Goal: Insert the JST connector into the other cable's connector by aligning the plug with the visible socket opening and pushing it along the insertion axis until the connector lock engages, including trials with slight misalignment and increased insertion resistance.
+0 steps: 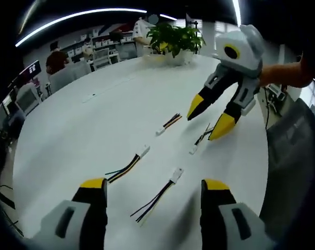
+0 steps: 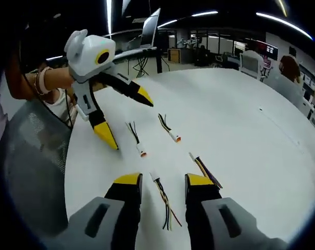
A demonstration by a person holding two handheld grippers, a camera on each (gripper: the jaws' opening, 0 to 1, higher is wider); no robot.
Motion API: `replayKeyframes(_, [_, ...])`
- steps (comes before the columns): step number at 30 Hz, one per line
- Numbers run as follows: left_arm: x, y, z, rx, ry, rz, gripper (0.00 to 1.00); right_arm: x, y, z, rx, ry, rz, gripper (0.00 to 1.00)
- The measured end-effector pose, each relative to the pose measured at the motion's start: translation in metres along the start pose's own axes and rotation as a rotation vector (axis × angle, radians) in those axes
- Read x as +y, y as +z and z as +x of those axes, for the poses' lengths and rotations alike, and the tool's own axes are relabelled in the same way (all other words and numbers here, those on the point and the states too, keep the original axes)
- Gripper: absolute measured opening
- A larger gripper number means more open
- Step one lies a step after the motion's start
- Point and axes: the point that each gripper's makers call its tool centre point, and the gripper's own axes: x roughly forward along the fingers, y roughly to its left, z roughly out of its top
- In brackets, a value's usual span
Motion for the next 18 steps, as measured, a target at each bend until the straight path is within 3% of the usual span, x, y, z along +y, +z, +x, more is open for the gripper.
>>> replayKeyframes(9, [-0.016,-0.001,0.010,-0.010,-0.073,0.125,0.62,0.010,-0.003,0.010,-0.015,0.035,-0.064,0.26])
replayKeyframes(14, [-0.028,0.009,0.013,-0.075,-0.112,0.142,0.49,0.012,-0.008,0.015,-0.019,0.051,-0.088,0.23])
replayKeyframes(18, [-0.035,0.008,0.017,-0.080,-0.128,0.162,0.40,0.014,-0.010,0.016,-0.026,0.059,-0.094,0.20])
